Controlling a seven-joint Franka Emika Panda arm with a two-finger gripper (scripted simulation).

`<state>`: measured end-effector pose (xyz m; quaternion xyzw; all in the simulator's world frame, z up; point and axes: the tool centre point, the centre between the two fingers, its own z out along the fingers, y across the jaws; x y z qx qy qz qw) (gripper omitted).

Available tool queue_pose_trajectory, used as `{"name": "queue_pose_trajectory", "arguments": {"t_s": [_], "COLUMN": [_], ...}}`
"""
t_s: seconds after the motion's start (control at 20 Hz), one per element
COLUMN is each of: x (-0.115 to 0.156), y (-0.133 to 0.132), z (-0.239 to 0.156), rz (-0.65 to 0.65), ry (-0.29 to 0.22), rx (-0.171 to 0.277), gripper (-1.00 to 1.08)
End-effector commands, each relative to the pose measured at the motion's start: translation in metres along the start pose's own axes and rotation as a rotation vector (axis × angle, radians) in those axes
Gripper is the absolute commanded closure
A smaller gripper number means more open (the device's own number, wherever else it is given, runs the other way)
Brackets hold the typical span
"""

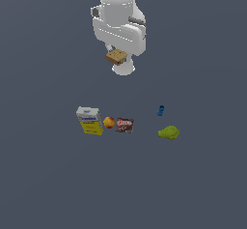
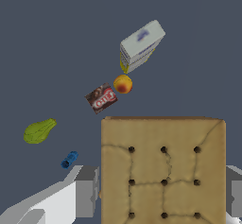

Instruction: Pick up a designated object from a clutter of objects.

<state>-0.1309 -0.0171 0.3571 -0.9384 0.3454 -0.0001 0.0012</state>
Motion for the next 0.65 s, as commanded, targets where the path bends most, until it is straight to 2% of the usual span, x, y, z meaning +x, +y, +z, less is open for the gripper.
{"name": "queue_pose_trajectory", "arguments": {"t_s": [0.0,0.3,0.6], "x": [0.005,0.014,0.017], "y": [0.005,0.011,0.012], "z": [-0.015,-0.038,-0.043], "rz": [0.000,0.000,-0.001], "ry": [0.000,0.001,0.001], "rx": [-0.001,-0.002,-0.002], "gripper": [1.08,1.08,1.08]}}
